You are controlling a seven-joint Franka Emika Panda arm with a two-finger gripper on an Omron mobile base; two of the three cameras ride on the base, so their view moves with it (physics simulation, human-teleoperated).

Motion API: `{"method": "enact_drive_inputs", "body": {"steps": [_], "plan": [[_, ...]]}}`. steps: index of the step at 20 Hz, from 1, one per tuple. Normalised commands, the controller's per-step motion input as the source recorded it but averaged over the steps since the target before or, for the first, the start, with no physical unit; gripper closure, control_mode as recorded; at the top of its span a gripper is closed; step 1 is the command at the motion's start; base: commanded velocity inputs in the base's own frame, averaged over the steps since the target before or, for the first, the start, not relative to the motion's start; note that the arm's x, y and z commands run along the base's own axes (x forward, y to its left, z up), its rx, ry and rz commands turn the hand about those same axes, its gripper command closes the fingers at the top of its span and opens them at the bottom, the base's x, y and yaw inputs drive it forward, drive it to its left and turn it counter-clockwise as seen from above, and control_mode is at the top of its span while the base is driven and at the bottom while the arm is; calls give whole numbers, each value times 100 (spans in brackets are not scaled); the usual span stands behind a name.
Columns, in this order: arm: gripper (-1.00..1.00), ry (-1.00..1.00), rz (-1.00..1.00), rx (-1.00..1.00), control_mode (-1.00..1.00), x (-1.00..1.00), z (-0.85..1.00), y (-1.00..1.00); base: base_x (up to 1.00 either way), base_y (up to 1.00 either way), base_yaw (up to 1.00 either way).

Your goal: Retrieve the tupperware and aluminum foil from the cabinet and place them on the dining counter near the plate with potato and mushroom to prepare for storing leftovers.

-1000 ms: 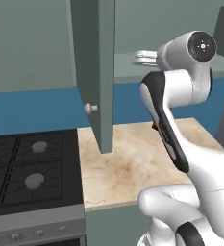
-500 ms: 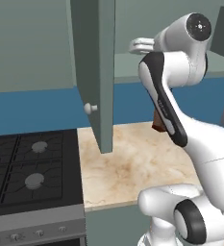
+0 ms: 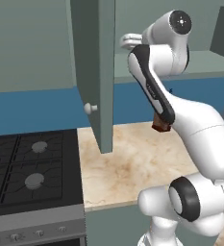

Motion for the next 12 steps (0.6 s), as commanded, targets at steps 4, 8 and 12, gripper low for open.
{"method": "enact_drive_inputs", "body": {"steps": [4,8,12], "plan": [[-100,0,2,0,-100,54,-9,33,0,0,0],[-100,0,1,0,-100,54,-14,31,0,0,0],[-100,0,0,0,-100,61,-16,28,0,0,0]]}}
